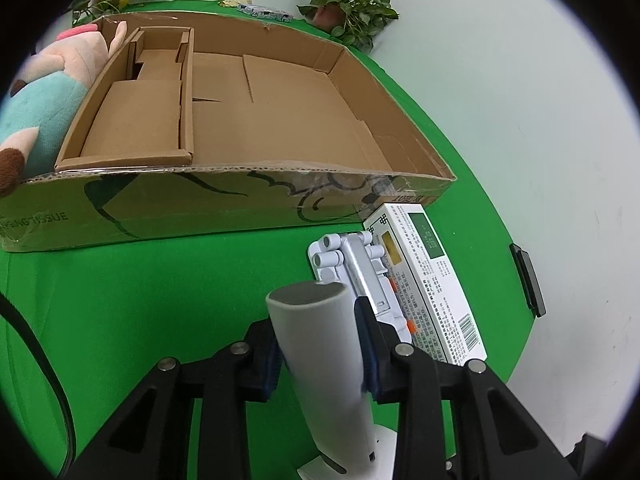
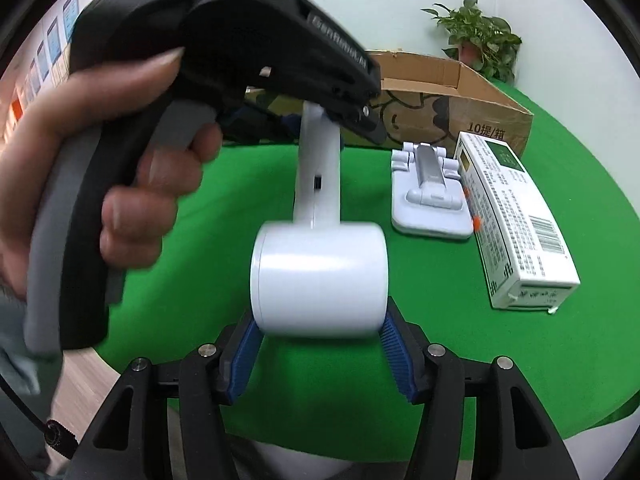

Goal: Organize objects
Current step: 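Lift the white hair dryer with both grippers and carry it over the tray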

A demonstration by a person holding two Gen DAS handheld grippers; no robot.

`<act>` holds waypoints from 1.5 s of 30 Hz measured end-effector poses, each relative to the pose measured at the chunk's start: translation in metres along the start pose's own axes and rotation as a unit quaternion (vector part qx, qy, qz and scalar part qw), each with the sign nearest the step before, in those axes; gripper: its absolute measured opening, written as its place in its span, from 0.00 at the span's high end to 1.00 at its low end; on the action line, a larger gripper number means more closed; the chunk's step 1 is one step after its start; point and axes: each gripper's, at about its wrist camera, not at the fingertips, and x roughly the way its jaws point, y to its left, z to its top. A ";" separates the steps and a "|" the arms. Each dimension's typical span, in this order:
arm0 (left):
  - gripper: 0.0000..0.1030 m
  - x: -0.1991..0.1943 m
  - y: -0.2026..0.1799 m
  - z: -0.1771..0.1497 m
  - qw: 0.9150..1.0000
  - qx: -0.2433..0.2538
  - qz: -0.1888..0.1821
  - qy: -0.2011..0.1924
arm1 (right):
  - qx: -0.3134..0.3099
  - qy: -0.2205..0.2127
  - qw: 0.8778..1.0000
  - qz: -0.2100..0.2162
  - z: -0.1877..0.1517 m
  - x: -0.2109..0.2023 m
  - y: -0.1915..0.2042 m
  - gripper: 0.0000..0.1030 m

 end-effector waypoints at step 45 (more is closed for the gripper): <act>0.70 -0.018 -0.026 0.233 0.988 0.137 0.057 -0.032 | 0.027 -0.003 1.000 -0.006 0.275 0.054 -0.031 0.49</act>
